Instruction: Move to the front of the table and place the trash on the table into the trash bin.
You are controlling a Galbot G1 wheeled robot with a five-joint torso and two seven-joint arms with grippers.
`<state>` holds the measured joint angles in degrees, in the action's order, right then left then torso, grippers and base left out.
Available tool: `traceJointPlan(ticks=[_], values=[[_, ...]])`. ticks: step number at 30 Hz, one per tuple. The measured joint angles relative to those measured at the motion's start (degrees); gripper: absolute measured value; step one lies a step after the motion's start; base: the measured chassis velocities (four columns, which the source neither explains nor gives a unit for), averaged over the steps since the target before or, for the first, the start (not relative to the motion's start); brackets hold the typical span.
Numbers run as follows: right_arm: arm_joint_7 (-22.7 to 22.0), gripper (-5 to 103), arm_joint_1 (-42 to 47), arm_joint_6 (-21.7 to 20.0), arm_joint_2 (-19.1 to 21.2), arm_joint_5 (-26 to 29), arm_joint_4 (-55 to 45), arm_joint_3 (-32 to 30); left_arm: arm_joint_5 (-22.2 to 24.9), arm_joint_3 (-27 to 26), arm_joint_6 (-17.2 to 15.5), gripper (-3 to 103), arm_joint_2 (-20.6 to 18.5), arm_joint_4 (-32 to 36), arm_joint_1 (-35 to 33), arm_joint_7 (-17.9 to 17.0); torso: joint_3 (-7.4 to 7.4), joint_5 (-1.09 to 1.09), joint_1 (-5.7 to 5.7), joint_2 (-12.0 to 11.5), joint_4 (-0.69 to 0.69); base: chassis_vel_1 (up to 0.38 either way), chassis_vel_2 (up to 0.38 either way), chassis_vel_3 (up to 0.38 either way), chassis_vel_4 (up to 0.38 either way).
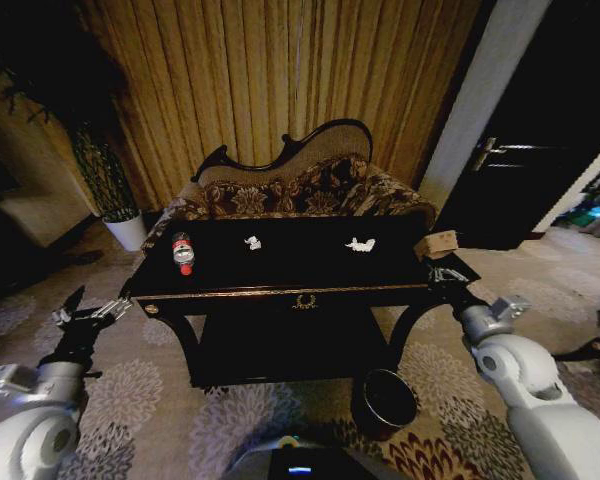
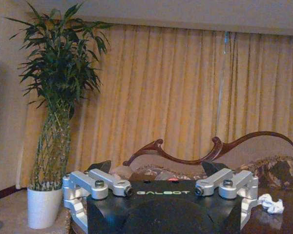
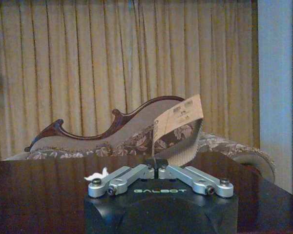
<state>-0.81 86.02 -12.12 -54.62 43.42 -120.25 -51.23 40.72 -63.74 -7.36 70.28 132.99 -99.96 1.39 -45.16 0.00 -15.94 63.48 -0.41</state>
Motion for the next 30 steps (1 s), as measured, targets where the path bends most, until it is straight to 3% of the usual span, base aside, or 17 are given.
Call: traceJointPlan(ticks=[30], values=[[0.11,0,1.01,1.45,-2.41,-2.24,0.75,2.08,-0.09,0.49,0.54,100,-0.26,-0.12,0.01,0.04,0.00,0.00,0.00,0.00,0.00,0.073,-0.070,-0.072,0.075]])
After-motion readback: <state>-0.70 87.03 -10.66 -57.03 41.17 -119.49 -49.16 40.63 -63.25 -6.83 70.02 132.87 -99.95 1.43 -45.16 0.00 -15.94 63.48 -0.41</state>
